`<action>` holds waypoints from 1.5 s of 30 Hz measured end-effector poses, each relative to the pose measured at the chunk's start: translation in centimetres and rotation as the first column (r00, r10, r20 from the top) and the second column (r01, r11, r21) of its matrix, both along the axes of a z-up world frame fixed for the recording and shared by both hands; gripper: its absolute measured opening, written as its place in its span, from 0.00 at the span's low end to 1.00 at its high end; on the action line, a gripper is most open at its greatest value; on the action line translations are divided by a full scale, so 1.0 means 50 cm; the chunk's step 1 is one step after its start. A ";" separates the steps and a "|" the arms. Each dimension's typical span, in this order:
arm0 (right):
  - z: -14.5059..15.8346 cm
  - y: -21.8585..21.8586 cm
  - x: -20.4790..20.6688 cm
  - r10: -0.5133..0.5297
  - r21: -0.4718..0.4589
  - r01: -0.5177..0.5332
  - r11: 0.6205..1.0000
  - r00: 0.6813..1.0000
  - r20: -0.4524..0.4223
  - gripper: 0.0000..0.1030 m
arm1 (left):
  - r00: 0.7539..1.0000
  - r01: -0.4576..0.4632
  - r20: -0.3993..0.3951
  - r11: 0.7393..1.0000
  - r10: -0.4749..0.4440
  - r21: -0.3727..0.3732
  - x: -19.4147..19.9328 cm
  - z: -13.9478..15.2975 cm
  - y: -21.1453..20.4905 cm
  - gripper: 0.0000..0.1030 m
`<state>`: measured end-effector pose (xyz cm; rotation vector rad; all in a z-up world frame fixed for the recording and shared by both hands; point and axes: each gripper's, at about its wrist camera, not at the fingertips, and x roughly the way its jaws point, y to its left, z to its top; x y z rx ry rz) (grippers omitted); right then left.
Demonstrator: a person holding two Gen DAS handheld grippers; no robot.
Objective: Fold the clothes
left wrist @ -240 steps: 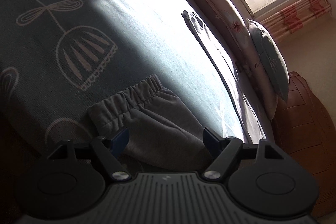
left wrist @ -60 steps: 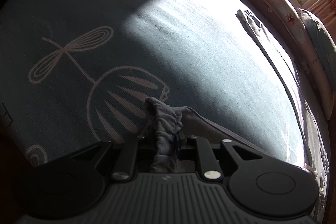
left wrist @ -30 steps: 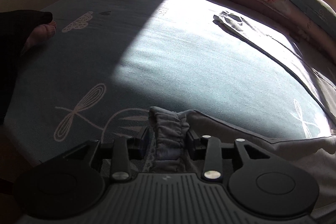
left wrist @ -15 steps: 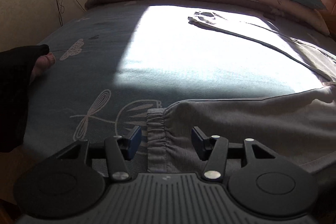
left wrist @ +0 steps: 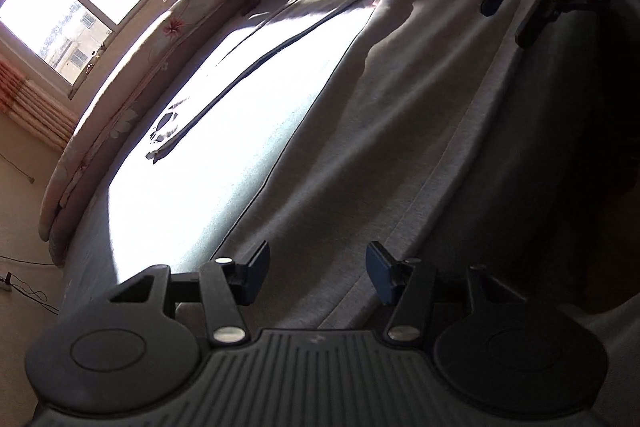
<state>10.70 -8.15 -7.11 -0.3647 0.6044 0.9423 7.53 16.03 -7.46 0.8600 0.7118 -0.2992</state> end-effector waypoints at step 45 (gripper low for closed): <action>-0.052 0.388 0.083 0.127 -0.070 -0.134 0.989 0.988 -0.093 0.21 | 0.871 -0.474 -0.293 0.829 0.393 -0.297 0.088 -0.038 0.242 0.12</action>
